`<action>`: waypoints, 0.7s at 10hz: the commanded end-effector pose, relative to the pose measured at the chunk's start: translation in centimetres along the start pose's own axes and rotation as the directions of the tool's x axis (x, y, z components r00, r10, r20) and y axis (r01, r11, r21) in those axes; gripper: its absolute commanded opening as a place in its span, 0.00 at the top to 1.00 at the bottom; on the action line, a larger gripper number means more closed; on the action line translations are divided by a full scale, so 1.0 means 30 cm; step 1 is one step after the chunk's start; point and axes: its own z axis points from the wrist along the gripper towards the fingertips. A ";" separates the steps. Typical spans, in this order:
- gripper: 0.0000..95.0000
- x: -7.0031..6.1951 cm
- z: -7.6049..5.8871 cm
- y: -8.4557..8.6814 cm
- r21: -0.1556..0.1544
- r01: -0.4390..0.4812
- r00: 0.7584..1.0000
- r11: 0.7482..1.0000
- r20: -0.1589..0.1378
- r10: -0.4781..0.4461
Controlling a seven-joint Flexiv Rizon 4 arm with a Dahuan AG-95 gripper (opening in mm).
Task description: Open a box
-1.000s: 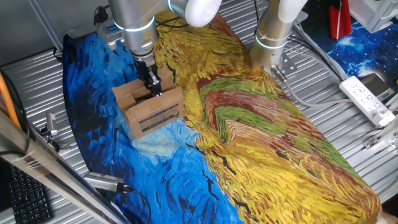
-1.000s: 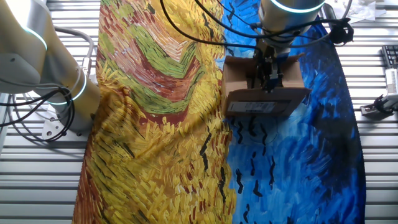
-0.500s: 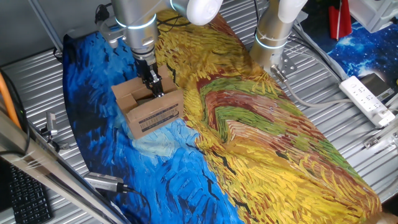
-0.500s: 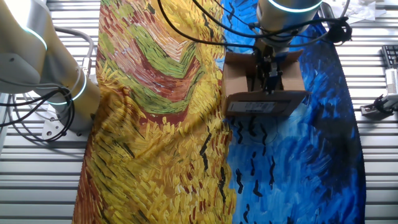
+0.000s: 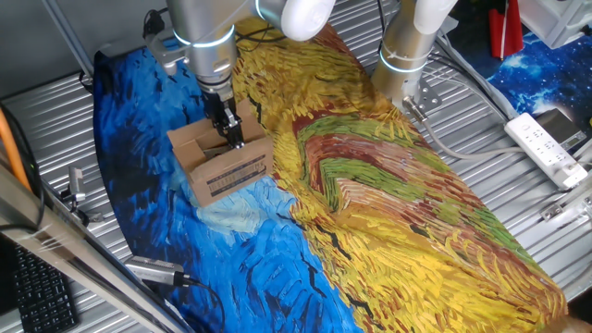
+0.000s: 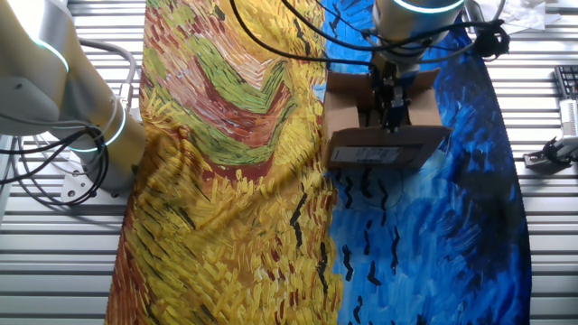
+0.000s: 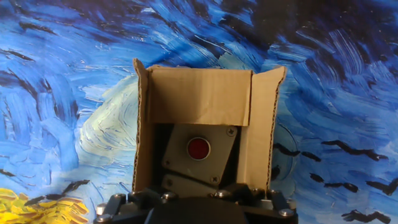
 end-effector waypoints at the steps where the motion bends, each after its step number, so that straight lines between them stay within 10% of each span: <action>1: 0.20 -0.002 -0.003 0.011 0.003 -0.005 1.000 1.000 -0.001 0.005; 7: 0.20 -0.025 -0.001 0.063 0.012 -0.024 1.000 1.000 -0.001 0.024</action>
